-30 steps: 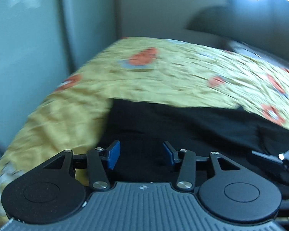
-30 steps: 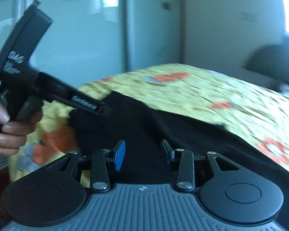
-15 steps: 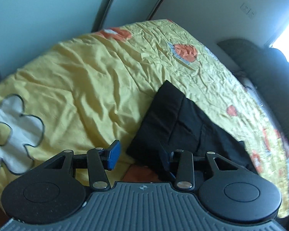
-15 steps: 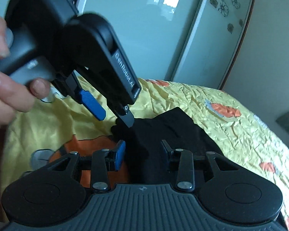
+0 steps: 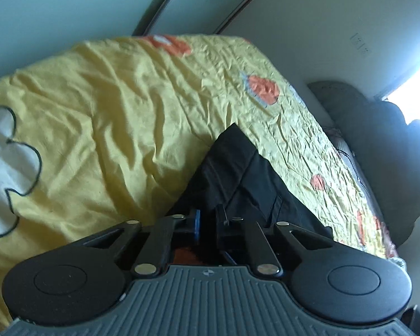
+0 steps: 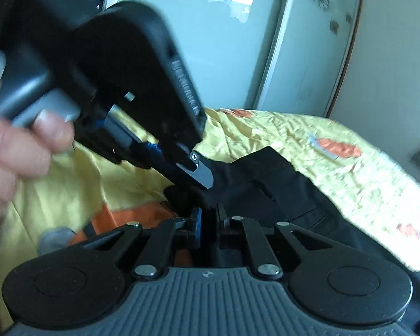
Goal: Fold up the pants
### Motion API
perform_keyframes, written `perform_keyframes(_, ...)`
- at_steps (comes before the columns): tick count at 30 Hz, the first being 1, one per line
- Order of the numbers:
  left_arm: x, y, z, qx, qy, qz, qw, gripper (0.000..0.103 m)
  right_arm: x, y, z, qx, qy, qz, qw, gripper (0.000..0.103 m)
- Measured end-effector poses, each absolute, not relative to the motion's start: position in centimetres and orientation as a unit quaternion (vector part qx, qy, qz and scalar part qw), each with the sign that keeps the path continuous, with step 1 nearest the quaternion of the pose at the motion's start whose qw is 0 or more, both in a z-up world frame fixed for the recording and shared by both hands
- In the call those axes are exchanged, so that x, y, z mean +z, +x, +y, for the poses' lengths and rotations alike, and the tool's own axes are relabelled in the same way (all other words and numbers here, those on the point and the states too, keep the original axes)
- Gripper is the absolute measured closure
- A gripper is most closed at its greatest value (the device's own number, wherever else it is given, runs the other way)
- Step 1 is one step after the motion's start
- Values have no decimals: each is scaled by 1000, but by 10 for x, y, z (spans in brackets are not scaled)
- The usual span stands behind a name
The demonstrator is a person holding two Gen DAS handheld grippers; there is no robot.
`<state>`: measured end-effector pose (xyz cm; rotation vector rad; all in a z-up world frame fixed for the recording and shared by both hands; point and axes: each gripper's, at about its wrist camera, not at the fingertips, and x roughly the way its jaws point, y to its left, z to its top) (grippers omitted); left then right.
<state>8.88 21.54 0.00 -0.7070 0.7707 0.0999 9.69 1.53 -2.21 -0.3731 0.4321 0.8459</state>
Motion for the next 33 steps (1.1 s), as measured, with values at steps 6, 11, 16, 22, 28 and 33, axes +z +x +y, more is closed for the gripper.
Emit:
perform_keyframes(6,-7,91,215,48,-332,380,862,83,-25,85,16,393,-213,207,870,92)
perform_keyframes(11,-5,86,225,37,-363,383,848,45,-24,61,10,367,-280,187,867,45)
perform_keyframes(16,-10,83,228,28,-391,392,832,41,-41,54,21,332,-338,160,866,45)
perform_keyframes(22,-30,97,226,-13,-466,404,787,39,-52,59,42,313,-386,122,859,72)
perform_keyframes(28,-29,97,224,-9,-452,374,810,79,-25,86,11,345,-206,171,900,76)
perform_keyframes(33,-11,90,210,10,-390,347,853,84,-18,95,4,377,-166,207,887,76)
